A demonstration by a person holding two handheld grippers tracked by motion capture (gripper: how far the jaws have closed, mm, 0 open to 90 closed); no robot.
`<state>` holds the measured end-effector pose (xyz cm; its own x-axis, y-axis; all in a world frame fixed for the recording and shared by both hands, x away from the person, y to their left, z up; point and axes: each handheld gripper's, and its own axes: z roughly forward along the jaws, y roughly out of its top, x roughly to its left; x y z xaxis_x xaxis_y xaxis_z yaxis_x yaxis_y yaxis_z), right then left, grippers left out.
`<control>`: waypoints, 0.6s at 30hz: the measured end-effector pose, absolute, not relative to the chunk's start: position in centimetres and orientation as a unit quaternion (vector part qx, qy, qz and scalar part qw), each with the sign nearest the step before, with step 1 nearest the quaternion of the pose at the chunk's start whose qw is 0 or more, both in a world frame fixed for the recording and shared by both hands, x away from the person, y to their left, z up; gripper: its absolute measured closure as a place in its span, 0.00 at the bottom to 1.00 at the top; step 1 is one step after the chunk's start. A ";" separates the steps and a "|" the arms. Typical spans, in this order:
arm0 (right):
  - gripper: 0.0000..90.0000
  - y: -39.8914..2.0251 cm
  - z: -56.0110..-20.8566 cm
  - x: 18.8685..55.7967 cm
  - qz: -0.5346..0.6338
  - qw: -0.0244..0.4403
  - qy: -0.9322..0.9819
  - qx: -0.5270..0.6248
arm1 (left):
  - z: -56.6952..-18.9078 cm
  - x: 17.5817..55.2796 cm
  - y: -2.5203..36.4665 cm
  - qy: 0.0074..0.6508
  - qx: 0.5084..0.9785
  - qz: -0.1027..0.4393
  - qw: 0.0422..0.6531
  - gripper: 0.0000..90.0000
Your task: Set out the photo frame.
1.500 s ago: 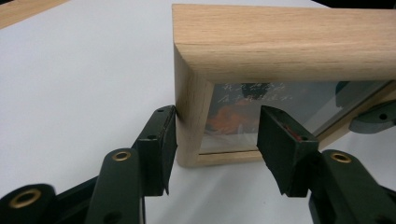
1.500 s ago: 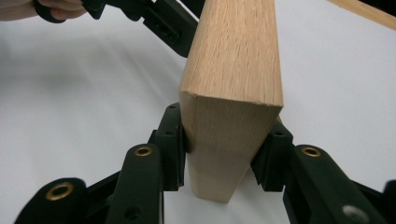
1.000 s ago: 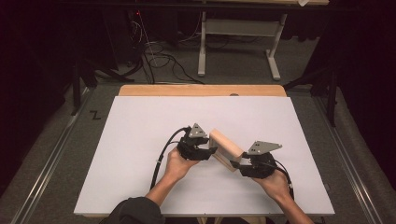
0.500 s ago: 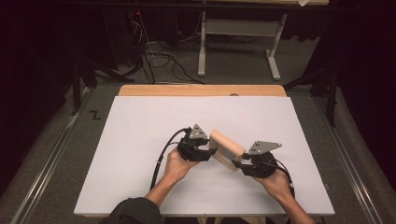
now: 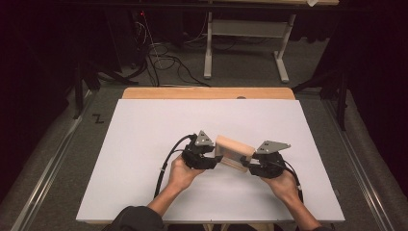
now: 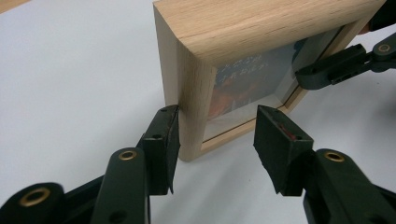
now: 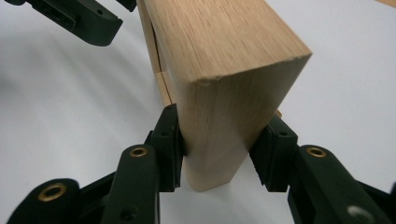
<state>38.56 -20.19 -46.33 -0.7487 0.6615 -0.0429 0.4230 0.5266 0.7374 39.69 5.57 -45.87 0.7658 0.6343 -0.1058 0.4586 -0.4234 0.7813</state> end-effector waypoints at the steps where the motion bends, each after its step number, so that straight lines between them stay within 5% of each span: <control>1: 0.65 -20.2 -46.3 38.5 0.369 0.163 0.858 0.319 | -45.9 39.7 5.5 0.326 0.837 0.104 0.427 0.56; 14: 0.61 -20.5 -46.3 38.4 0.372 0.174 0.848 0.337 | -46.0 39.2 4.9 0.326 0.839 0.123 0.418 0.56; 18: 0.62 -20.6 -46.3 38.4 0.372 0.172 0.850 0.333 | -46.6 40.0 4.8 0.338 0.836 0.131 0.413 0.48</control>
